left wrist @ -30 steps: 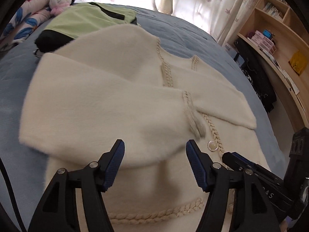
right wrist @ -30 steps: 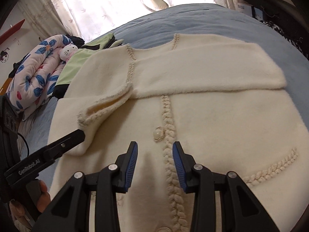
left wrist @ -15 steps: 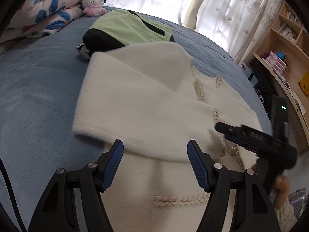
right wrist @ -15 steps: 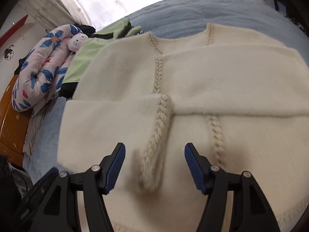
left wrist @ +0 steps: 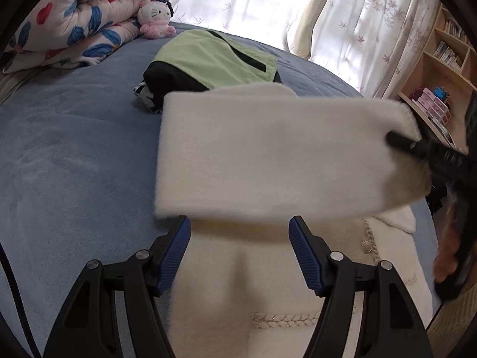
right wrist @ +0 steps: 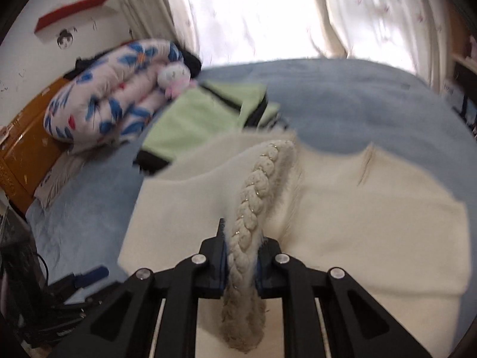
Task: Fold large clothes
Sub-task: 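Grasp the braided front edge with the right gripper while the left gripper grasps the folded sleeve edge, then fold the cardigan side panel inward toward the center with both grippers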
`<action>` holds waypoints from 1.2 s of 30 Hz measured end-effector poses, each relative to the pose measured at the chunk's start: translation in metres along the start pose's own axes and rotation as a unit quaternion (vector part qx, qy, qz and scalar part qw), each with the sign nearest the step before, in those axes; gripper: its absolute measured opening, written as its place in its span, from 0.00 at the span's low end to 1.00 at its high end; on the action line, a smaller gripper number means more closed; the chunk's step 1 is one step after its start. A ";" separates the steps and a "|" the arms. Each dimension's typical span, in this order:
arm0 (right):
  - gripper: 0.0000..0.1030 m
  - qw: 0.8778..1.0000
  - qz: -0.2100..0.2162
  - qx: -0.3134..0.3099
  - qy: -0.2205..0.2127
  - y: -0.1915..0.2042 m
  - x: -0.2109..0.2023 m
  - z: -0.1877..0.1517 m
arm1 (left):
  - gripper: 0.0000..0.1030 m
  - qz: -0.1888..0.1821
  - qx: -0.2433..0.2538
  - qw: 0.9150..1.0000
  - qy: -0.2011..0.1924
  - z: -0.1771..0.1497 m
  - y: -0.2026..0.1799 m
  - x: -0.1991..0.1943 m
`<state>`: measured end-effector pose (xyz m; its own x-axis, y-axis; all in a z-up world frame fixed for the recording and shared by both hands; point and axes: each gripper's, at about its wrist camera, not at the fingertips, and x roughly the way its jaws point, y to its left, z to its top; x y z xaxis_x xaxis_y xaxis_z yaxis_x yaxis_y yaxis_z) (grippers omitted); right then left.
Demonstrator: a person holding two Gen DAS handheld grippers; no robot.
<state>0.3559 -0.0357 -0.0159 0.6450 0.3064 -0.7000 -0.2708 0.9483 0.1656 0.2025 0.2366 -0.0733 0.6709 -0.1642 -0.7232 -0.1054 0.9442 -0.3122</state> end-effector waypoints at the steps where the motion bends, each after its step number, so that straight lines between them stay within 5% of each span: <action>1: 0.13 1.000 -0.023 -0.002 -0.015 -0.011 -0.009 0.007 | 0.65 -0.002 0.003 1.000 -0.002 0.001 -0.002 0.000; 8: 0.16 0.988 -0.145 0.039 -0.017 -0.124 -0.005 -0.005 | 0.65 0.000 0.042 0.999 -0.011 0.016 -0.022 0.018; 11: 0.39 0.978 -0.191 0.040 0.075 -0.159 0.039 -0.035 | 0.65 0.012 0.068 0.998 -0.006 0.032 -0.029 0.042; 13: 0.40 0.978 -0.163 0.077 0.107 -0.179 0.048 -0.054 | 0.65 0.019 0.074 0.997 0.010 0.045 -0.027 0.063; 19: 0.55 0.980 -0.095 0.151 0.085 -0.214 0.020 -0.081 | 0.65 0.008 0.044 0.996 0.078 0.081 -0.003 0.116; 24: 0.55 0.977 -0.077 0.181 0.088 -0.220 0.022 -0.085 | 0.65 -0.019 0.051 0.993 0.104 0.089 -0.008 0.142; 25: 0.55 0.976 -0.077 0.182 0.090 -0.221 0.024 -0.086 | 0.57 -0.018 0.061 0.993 0.102 0.089 -0.013 0.146; 26: 0.55 0.976 -0.077 0.182 0.093 -0.220 0.027 -0.085 | 0.29 -0.008 0.073 0.993 0.097 0.089 -0.018 0.148; 28: 0.55 0.976 -0.075 0.177 0.099 -0.216 0.035 -0.084 | 0.14 0.012 0.101 0.989 0.104 0.092 -0.028 0.156; 33: 0.52 0.982 -0.070 0.148 0.096 -0.194 0.041 -0.082 | 0.09 0.001 0.130 0.988 0.078 0.111 -0.030 0.135; 36: 0.30 0.986 -0.046 0.138 0.087 -0.179 0.039 -0.082 | 0.09 -0.010 0.120 0.991 0.059 0.127 -0.010 0.127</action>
<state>0.3709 -0.2005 -0.1299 0.5190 0.2225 -0.8253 0.0035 0.9650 0.2623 0.3821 0.2427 -0.0841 0.5787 -0.2031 -0.7899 0.0945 0.9787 -0.1824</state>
